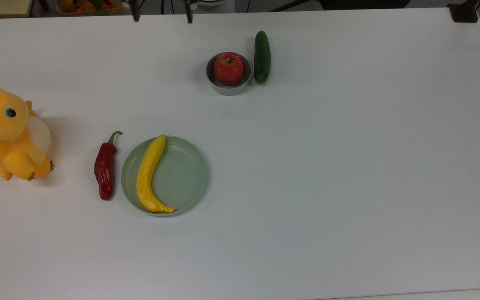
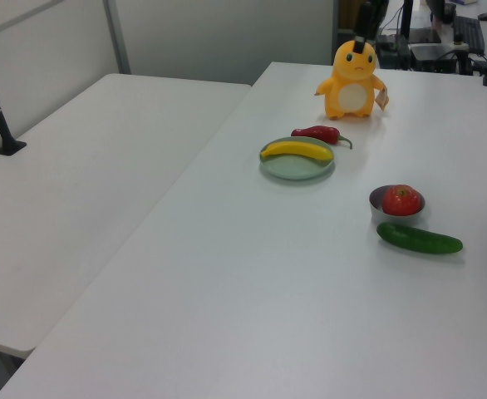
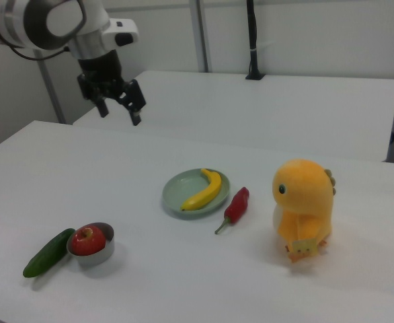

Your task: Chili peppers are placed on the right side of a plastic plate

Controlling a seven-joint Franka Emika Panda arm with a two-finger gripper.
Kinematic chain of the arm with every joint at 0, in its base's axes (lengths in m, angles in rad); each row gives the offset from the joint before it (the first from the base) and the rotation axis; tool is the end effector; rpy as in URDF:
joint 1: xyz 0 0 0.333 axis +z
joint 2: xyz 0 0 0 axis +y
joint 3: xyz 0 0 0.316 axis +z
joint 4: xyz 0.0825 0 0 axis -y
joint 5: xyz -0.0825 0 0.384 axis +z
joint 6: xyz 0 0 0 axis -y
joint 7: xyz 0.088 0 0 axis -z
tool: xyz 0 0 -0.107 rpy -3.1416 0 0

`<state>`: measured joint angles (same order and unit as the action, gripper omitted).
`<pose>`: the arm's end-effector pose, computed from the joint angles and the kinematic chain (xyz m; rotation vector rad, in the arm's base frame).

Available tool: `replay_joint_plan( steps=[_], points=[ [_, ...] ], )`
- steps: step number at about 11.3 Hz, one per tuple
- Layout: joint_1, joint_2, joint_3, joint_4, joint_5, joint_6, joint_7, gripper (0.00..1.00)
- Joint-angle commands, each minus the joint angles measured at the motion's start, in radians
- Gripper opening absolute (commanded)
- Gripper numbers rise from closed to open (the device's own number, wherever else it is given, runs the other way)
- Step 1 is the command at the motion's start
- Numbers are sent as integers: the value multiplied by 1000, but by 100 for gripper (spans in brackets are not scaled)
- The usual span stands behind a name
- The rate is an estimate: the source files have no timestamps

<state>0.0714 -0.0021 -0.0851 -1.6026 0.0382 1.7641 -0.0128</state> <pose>0.5724 -0.0045 0.6291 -3.0952 0.0080 -0.2545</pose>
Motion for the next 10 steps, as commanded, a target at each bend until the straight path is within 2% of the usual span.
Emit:
replay_joint_plan(
  steps=[1,4,10],
  points=[
    [76,-49,-41,-54,35,-75,-8,100],
    [110,-39,-41,-80,28,-75,-159,100],
    [99,-38,-44,-77,14,-49,-151,100]
  ],
)
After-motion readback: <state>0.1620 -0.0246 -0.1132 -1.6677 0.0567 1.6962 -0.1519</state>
